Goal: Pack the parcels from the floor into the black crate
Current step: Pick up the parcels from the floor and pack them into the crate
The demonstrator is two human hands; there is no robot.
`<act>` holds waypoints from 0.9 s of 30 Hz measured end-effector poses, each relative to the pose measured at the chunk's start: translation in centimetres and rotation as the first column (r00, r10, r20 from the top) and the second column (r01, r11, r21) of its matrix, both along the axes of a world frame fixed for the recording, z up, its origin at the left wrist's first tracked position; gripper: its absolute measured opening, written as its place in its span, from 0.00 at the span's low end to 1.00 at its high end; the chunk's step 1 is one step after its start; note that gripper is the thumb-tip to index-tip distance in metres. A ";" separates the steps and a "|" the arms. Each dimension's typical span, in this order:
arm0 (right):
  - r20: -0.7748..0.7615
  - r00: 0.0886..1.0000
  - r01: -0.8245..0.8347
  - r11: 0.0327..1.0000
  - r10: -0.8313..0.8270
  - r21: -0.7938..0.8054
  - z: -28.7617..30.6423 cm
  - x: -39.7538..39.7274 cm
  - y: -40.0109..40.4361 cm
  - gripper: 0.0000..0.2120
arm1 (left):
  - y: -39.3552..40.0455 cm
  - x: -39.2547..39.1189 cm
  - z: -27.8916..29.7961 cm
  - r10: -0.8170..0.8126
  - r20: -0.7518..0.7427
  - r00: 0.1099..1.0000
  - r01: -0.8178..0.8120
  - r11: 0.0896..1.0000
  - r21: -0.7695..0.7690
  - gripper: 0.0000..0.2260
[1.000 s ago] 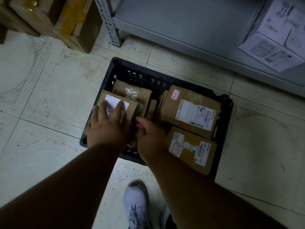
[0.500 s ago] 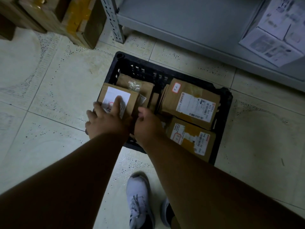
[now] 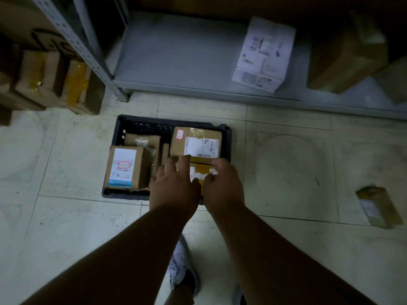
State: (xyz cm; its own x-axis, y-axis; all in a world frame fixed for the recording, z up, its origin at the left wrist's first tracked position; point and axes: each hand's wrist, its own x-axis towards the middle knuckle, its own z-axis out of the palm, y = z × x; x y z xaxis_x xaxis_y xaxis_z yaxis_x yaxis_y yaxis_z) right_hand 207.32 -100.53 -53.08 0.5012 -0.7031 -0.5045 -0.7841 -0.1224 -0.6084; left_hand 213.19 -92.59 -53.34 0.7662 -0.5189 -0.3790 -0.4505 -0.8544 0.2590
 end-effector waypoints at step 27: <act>-0.052 0.809 0.575 0.806 -0.586 -0.137 2.4 -46.0 -33.3 0.20 | -38.8 -41.2 3.1 -0.650 -0.077 0.756 0.637 0.758 -0.140 0.24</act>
State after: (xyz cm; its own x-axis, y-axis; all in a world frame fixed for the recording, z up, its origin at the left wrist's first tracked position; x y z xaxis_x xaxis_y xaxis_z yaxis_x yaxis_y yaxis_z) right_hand 161.28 -133.82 -50.66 -0.0608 -0.9011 -0.4292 -0.7788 0.3118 -0.5442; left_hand 171.95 -131.43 -50.26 0.1920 -0.9128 -0.3606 -0.8464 -0.3400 0.4099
